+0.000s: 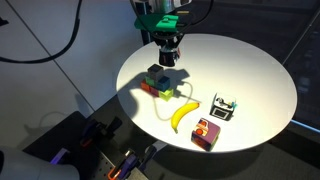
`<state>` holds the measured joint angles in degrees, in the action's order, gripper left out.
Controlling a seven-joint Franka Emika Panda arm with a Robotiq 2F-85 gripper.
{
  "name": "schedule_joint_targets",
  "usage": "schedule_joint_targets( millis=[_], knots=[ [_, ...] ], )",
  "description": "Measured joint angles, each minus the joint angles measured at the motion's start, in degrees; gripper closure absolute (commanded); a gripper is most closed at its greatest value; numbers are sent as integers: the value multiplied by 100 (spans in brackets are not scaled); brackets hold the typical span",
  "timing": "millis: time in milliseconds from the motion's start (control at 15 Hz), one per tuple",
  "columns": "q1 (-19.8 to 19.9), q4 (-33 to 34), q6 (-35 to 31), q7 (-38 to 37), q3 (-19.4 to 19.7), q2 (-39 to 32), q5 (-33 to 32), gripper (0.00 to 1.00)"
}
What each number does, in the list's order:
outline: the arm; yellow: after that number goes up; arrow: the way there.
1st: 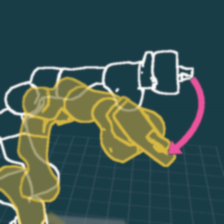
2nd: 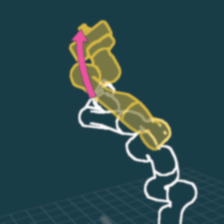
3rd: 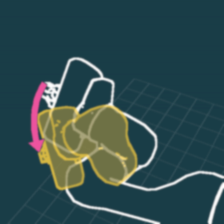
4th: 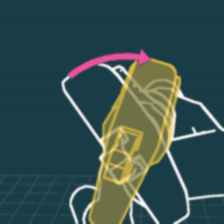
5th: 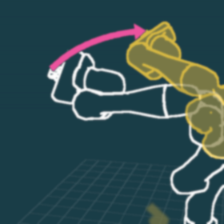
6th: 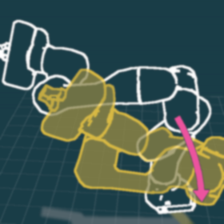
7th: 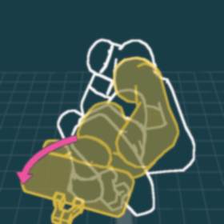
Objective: Pick up the square plush toy on the left and put it on top of the stacked blocks on the left
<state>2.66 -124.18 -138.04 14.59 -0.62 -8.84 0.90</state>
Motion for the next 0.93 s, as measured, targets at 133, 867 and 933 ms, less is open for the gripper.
schedule_joint_targets(
  millis=[133, 867, 933],
  knots=[
    [-30, -84, -2, 0, -10, 17, 0, 93],
    [-208, -279, 363, -699, -42, 324, -3, 92],
    [-231, -279, 425, -866, -42, 326, -6, 92]
  ],
)
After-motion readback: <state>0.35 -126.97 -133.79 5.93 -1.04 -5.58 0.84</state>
